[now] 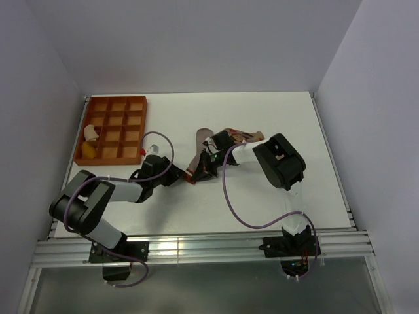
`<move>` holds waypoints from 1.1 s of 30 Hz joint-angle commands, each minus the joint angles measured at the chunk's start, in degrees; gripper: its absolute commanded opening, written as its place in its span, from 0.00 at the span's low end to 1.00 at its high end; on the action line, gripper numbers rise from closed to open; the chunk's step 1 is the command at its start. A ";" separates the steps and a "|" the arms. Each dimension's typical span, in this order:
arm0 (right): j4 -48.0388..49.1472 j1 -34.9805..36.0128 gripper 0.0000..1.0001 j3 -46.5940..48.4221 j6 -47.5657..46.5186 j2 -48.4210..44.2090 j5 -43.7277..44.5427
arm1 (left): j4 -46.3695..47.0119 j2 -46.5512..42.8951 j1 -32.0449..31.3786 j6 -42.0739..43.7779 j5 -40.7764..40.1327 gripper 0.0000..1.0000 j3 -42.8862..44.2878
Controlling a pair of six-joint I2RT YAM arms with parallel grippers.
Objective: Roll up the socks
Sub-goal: Roll the sock at the center of the board.
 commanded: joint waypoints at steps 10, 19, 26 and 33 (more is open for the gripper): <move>-5.22 -0.13 0.02 2.53 -3.27 1.49 4.15 | -7.51 3.56 -0.14 1.86 -1.07 0.08 5.92; -12.43 1.01 0.27 3.24 -15.04 -6.41 16.81 | -20.17 2.33 -0.49 4.15 -5.37 0.01 11.02; -13.32 5.49 0.45 0.52 -24.80 -17.65 32.18 | -24.57 1.89 -0.93 5.91 -6.70 0.00 13.39; -3.84 12.52 0.46 -6.76 -36.04 -24.61 43.70 | -27.91 2.50 -1.11 7.40 -6.79 0.00 16.38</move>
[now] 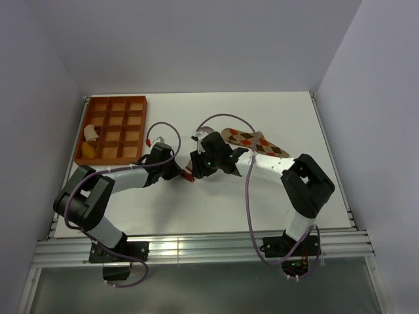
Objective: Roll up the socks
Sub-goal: Roll the sock at the center of the board.
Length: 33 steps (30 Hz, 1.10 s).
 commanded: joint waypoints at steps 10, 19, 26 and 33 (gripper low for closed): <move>21.04 9.11 0.50 -10.44 -17.24 -3.57 14.32 | -5.28 1.02 -0.32 3.25 -0.77 0.00 3.65; 29.05 12.28 0.54 -13.26 -22.17 -3.13 17.93 | -6.95 1.20 -0.32 3.51 -0.15 0.00 4.09; 30.29 13.15 0.54 -12.21 -22.88 0.03 18.37 | -7.04 1.37 -0.32 3.43 0.28 0.00 4.26; 28.71 13.42 0.52 -11.06 -23.14 3.11 17.32 | -7.39 1.46 -0.32 3.16 0.55 0.00 4.35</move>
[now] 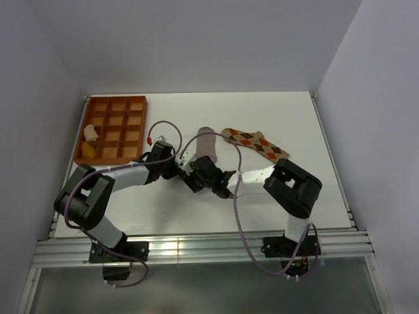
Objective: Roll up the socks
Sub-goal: Roll the sock at the center of the board.
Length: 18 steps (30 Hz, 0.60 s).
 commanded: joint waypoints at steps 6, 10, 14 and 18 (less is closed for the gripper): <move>0.51 0.65 0.51 2.82 -0.65 4.11 0.83 | -2.56 1.11 -0.19 0.63 1.29 0.00 1.25; 0.16 0.92 0.49 3.35 -0.30 5.69 2.15 | -2.56 0.94 -0.28 0.36 1.65 0.00 1.07; -0.89 1.01 0.40 3.87 0.41 6.22 3.30 | -2.73 0.50 -0.28 -0.25 1.65 0.00 1.07; -3.00 0.92 0.19 4.40 0.85 6.22 3.47 | -3.43 -0.29 -0.28 -0.95 1.47 0.00 1.33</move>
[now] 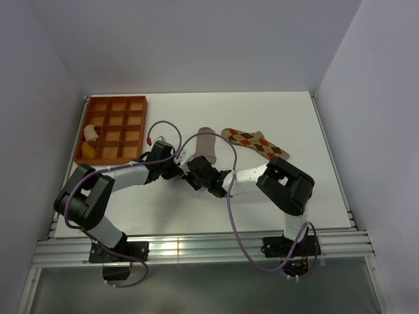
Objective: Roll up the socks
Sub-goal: Roll the sock at the center of the board.
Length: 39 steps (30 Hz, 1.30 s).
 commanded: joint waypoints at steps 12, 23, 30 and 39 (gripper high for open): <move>-15.71 -3.32 0.00 8.28 6.82 2.55 -10.71 | -3.05 -4.86 0.40 -5.89 -4.49 0.20 -1.78; -20.30 -11.93 0.00 9.87 20.08 4.48 -25.74 | 4.50 -14.61 2.51 -10.82 -6.17 0.55 -10.21; -12.92 -17.38 0.00 6.62 32.38 7.21 -38.84 | 11.88 -14.89 2.51 -9.42 -1.87 0.55 -13.30; -11.95 -20.81 0.00 6.18 40.83 11.34 -44.73 | 17.43 -9.97 1.72 -8.10 1.21 0.54 -12.86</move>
